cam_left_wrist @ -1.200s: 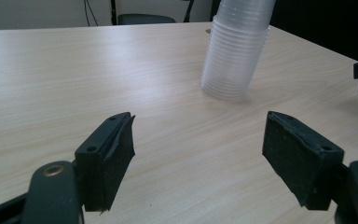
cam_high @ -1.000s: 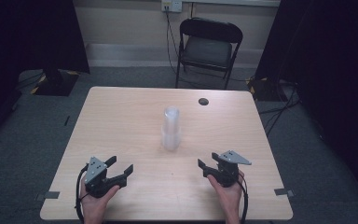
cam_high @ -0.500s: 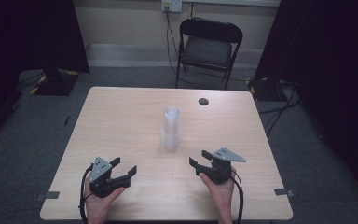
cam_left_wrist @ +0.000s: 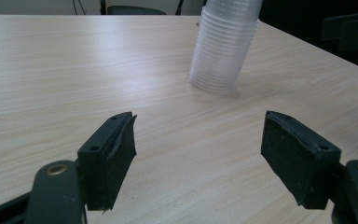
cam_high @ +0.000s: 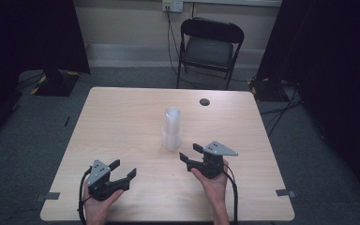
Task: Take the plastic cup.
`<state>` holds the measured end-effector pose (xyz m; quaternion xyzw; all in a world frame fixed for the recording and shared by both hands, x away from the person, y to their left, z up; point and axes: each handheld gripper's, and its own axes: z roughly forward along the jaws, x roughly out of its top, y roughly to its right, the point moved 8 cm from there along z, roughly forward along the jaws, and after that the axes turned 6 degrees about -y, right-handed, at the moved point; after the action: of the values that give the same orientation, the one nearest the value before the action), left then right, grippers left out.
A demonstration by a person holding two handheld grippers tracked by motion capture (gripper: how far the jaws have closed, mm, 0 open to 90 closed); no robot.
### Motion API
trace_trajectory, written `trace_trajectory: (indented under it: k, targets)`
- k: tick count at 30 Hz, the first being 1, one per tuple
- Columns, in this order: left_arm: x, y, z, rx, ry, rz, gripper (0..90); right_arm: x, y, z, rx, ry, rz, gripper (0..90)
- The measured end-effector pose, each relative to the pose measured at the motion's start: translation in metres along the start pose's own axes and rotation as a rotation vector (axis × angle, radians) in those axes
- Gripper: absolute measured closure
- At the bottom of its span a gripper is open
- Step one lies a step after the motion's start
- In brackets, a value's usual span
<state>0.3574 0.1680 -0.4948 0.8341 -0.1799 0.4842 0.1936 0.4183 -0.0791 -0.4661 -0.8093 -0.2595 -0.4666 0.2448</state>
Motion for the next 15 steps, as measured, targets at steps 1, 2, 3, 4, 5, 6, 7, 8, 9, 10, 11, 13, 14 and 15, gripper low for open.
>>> trace_trajectory:
  k: [1, 2, 3, 4, 5, 6, 7, 8, 9, 10, 11, 13, 14, 15]
  targets:
    - [0.0, 0.0, 0.0, 0.0, 0.0, 0.0, 26.1, 0.0, 0.0, 0.0, 0.0, 0.0, 0.0, 32.3]
    - [0.0, 0.0, 0.0, 0.0, -0.001, 0.0, 26.2, 0.008, 0.0, 0.002, 0.005, 0.016, -0.007, 32.3]
    - [0.0, 0.0, 0.0, -0.002, 0.0, 0.0, 26.2, 0.008, 0.0, 0.002, 0.005, 0.016, -0.007, 32.3]
    - [0.0, 0.0, 0.0, -0.003, -0.001, 0.0, 26.3, 0.016, -0.001, 0.006, 0.01, 0.023, -0.016, 31.3]
    - [-0.001, 0.001, 0.0, -0.002, -0.004, 0.001, 26.3, 0.016, -0.001, 0.006, 0.01, 0.023, -0.016, 31.3]
    - [-0.001, 0.001, 0.0, -0.004, -0.004, 0.001, 26.3, 0.02, -0.001, 0.009, 0.007, 0.019, -0.025, 29.7]
    - [-0.001, 0.001, -0.001, -0.005, -0.002, 0.0, 26.3, 0.024, -0.001, 0.011, 0.004, 0.016, -0.032, 28.9]
    - [-0.001, 0.001, 0.0, -0.003, -0.003, 0.001, 26.3, 0.027, 0.0, 0.014, 0.003, 0.01, -0.04, 27.8]
    - [-0.001, 0.001, 0.0, -0.001, -0.003, 0.001, 26.3, 0.031, 0.0, 0.017, 0.0, 0.002, -0.045, 26.6]
    - [-0.001, 0.001, 0.0, -0.003, -0.003, 0.002, 26.3, 0.037, 0.002, 0.023, -0.001, -0.003, -0.055, 25.1]
    - [-0.001, 0.001, 0.001, 0.0, -0.006, 0.002, 26.3, 0.04, 0.003, 0.025, 0.0, -0.001, -0.061, 24.8]
    - [0.0, 0.001, 0.001, -0.001, -0.007, 0.003, 26.3, 0.042, 0.003, 0.027, 0.003, -0.004, -0.062, 23.8]
    - [0.0, 0.001, 0.001, 0.0, -0.006, 0.005, 26.3, 0.046, 0.004, 0.03, 0.004, -0.003, -0.067, 23.2]
    - [0.0, 0.002, 0.001, 0.001, -0.005, 0.007, 26.3, 0.049, 0.004, 0.032, 0.006, -0.004, -0.072, 23.2]
